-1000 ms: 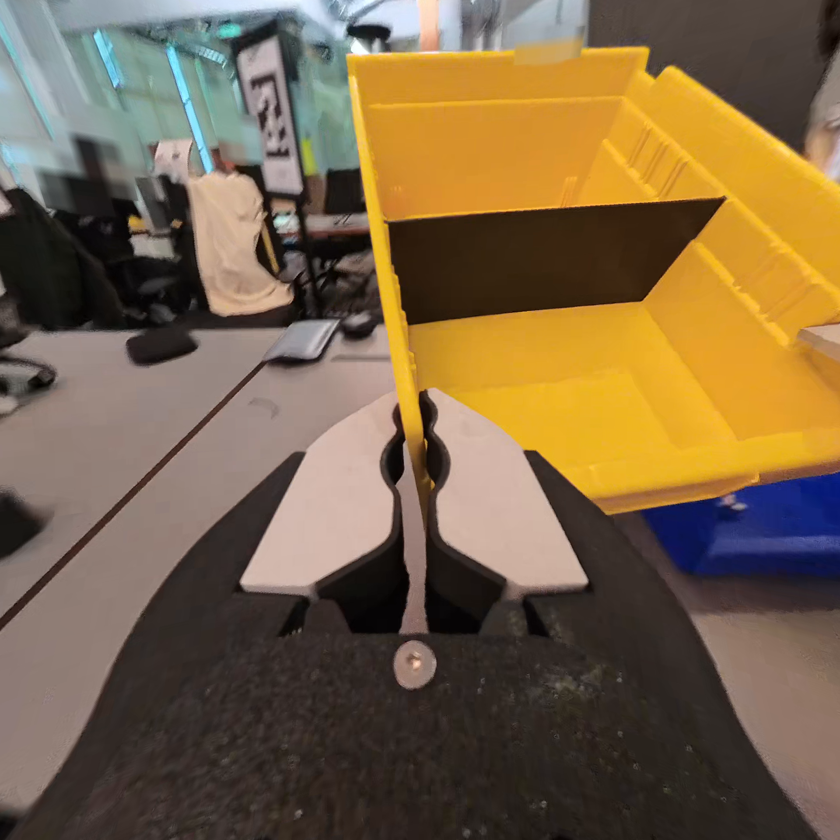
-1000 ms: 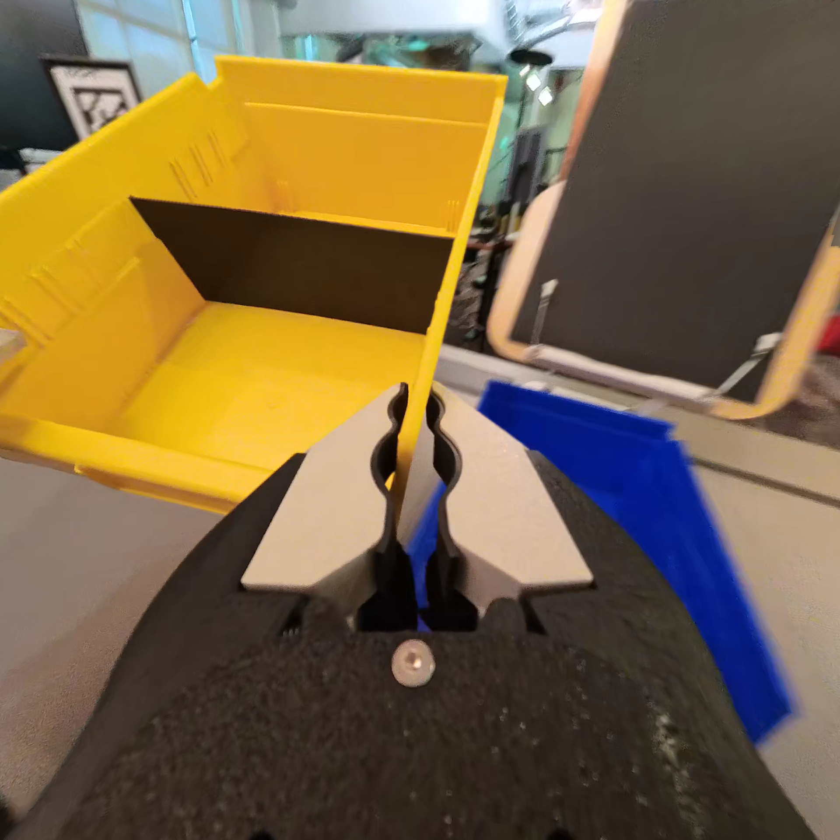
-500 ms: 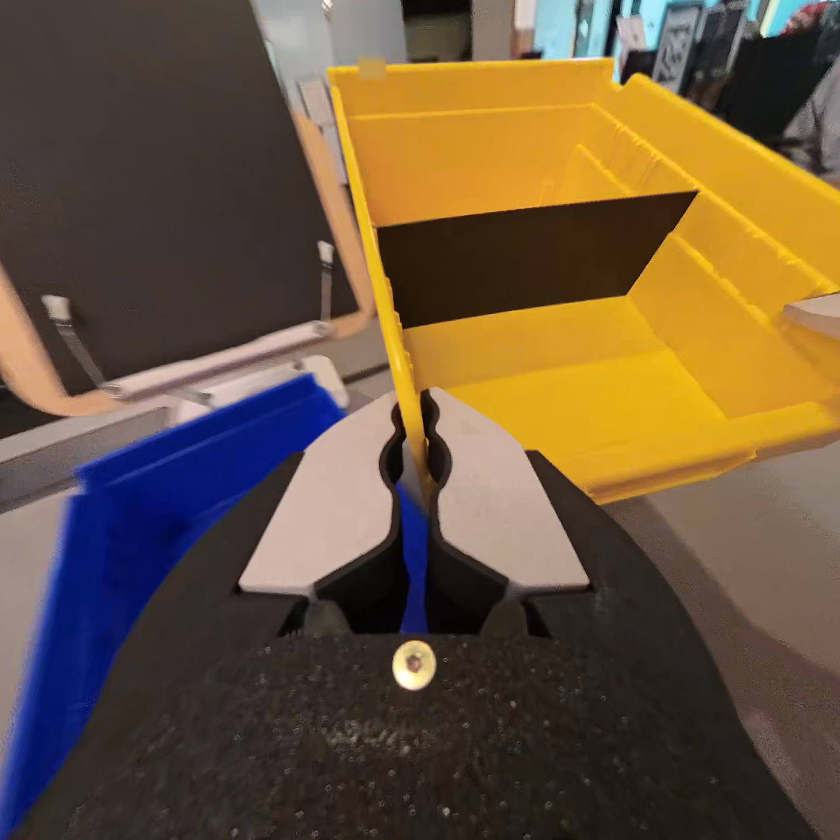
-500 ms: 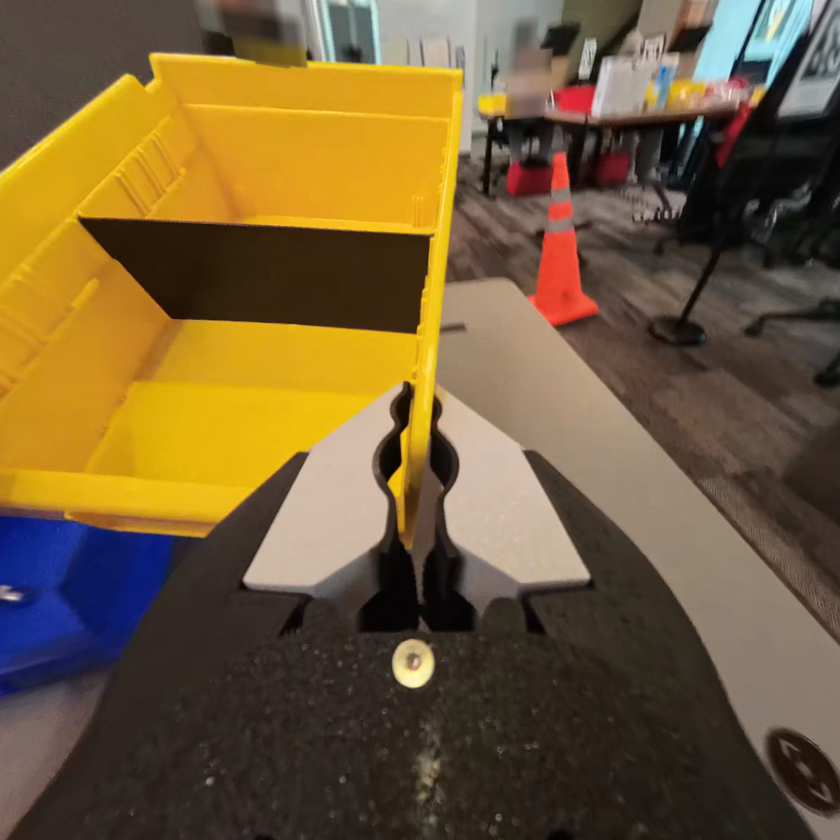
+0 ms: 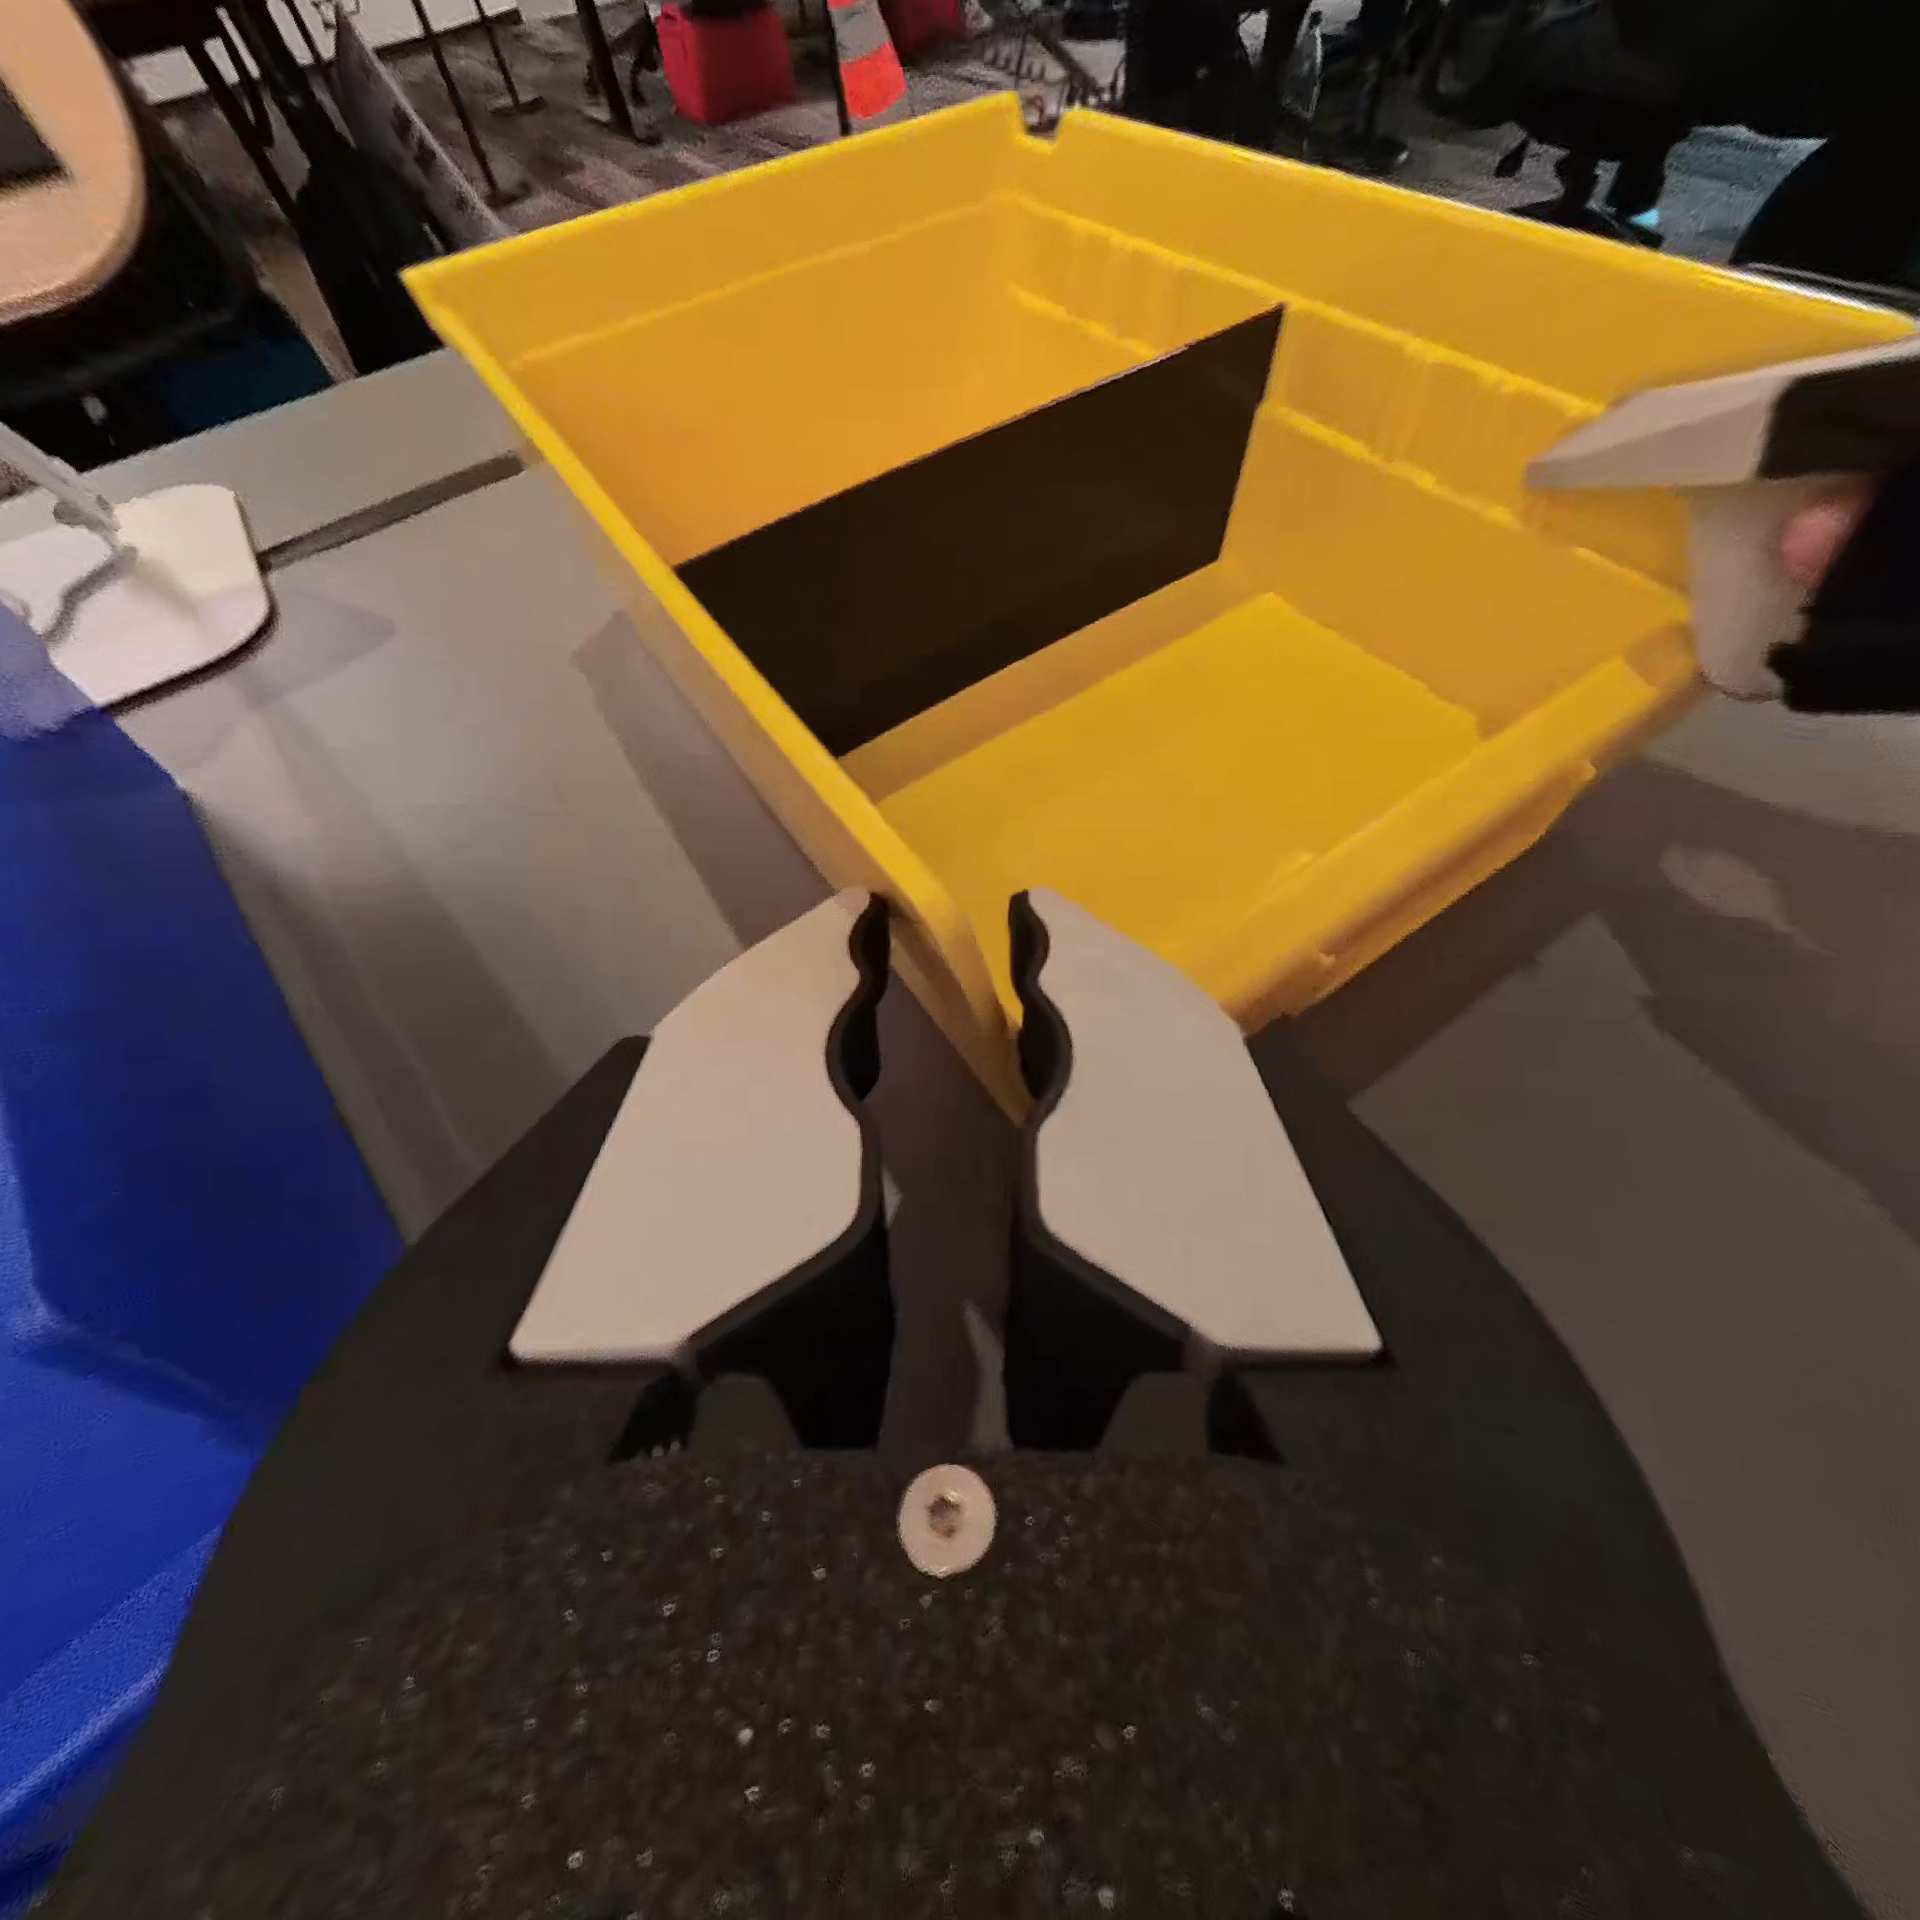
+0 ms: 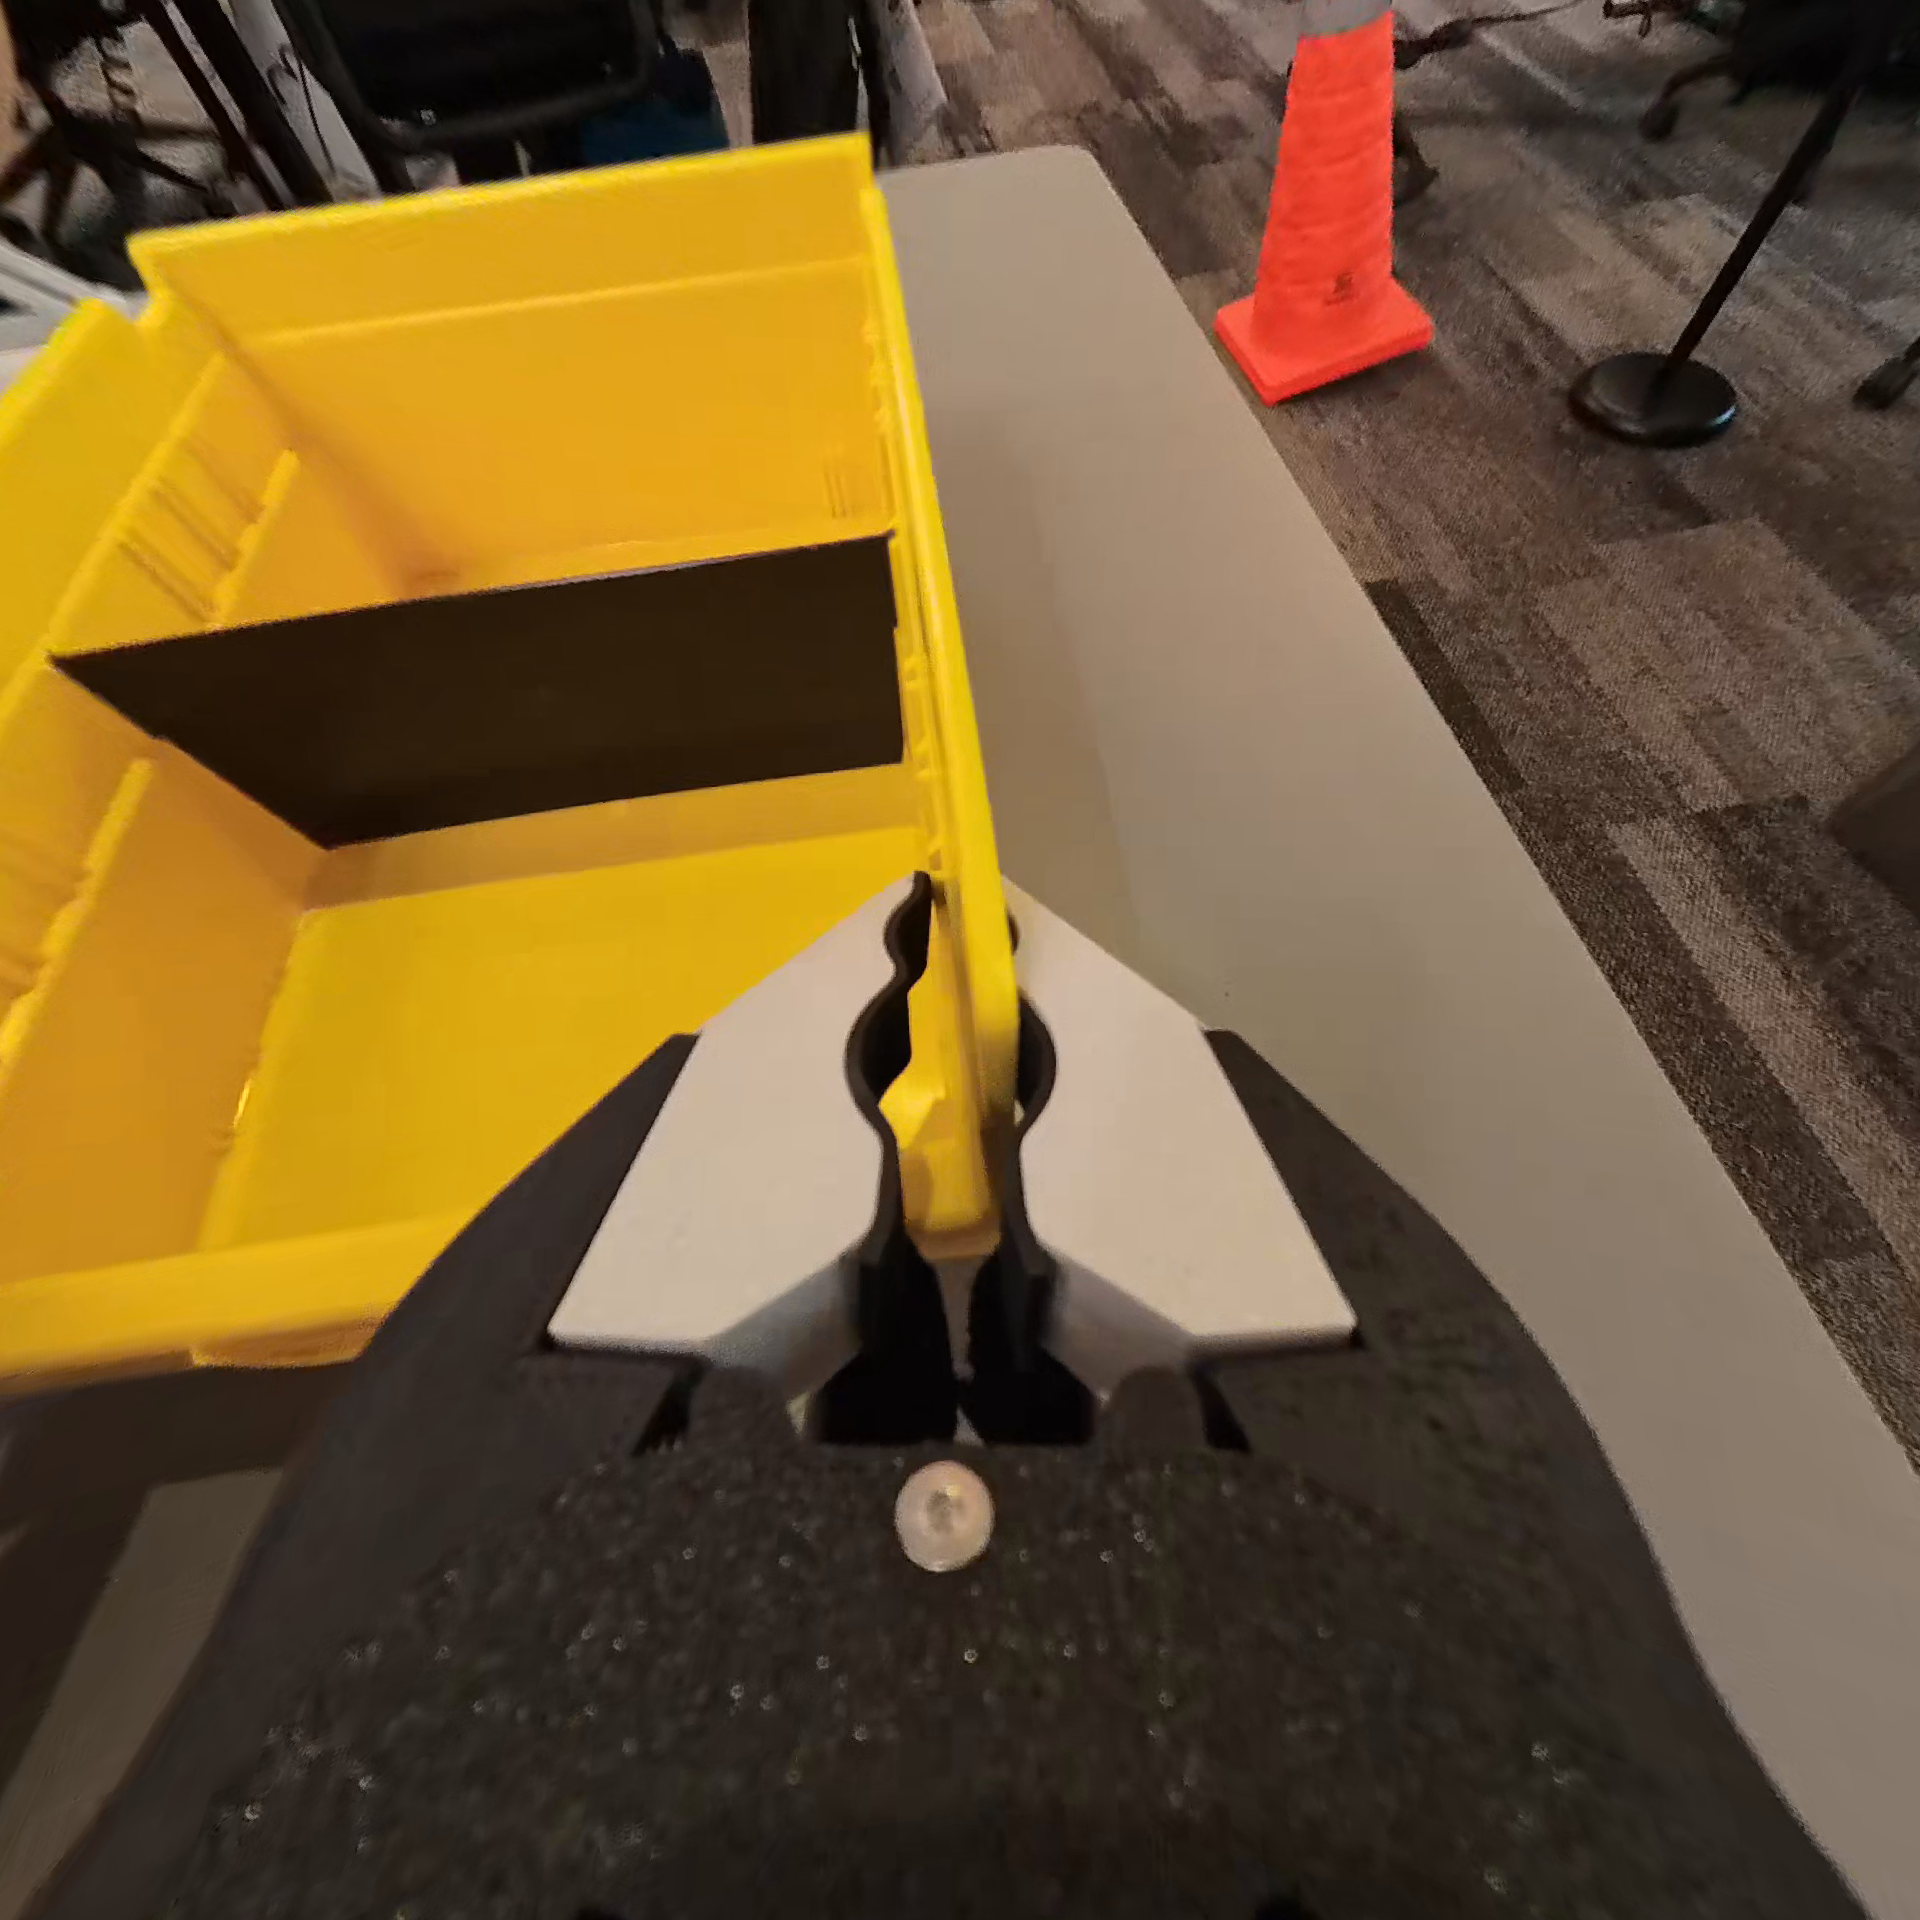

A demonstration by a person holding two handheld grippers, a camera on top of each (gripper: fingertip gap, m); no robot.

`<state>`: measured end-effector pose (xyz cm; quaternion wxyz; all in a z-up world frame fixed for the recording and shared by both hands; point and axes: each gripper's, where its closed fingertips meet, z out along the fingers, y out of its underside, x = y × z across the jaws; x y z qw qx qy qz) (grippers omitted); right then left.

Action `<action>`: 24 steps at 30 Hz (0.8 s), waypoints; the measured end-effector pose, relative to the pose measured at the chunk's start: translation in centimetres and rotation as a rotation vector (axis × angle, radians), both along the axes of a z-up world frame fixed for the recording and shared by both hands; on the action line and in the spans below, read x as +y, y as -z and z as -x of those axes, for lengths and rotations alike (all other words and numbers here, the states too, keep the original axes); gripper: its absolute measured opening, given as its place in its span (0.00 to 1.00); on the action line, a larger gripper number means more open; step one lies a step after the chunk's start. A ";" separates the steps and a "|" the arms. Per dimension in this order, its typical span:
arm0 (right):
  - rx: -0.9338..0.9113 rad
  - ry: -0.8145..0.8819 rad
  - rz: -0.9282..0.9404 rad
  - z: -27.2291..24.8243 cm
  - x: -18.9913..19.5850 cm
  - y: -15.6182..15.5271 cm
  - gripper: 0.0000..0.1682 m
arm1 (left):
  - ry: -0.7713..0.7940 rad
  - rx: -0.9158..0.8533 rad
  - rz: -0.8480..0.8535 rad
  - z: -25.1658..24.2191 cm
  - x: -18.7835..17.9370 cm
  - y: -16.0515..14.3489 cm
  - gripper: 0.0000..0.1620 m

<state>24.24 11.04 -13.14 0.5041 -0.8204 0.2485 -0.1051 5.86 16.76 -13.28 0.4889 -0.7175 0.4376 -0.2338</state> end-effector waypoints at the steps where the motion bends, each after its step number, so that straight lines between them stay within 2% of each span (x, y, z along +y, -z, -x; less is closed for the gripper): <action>1: 0.014 0.008 -0.006 -0.2 0.2 0.0 0.05 | 0.031 0.010 0.011 -0.2 -0.3 0.0 0.16; 3: 0.013 0.026 -0.001 -0.6 0.4 0.0 0.07 | 0.104 0.011 0.081 -0.2 -1.2 -0.1 0.23; 5: -0.011 0.054 -0.026 -0.8 0.3 -0.6 0.10 | 0.183 -0.027 0.166 0.8 -2.6 -1.3 0.20; 8: -0.056 0.090 -0.121 0.2 -0.8 -3.9 0.20 | 0.295 -0.136 0.222 4.8 -4.9 -5.3 0.23; 10: -0.134 0.071 -0.171 2.5 -1.0 -7.2 0.24 | 0.305 -0.176 0.222 9.0 -4.7 -7.4 0.27; 13: -0.238 -0.096 -0.244 10.2 1.7 -11.6 0.24 | 0.111 -0.204 0.136 16.8 0.8 -9.1 0.29; 15: -0.182 -0.262 -0.323 17.7 4.8 -12.6 0.25 | -0.094 -0.169 0.038 22.5 6.0 -9.3 0.33; 17: -0.088 -0.387 -0.385 24.7 7.5 -12.1 0.28 | -0.264 -0.117 -0.033 27.0 10.2 -8.4 0.35; 19: -0.067 -0.405 -0.335 28.5 9.7 -9.5 0.30 | -0.313 -0.060 0.021 28.5 12.0 -5.9 0.38; 21: -0.079 -0.366 -0.270 30.0 11.4 -6.8 0.31 | -0.313 -0.026 0.109 28.1 12.3 -3.3 0.43; 24: -0.158 -0.251 -0.123 28.4 13.0 -2.6 0.30 | -0.353 -0.016 0.146 27.7 12.8 -1.0 0.34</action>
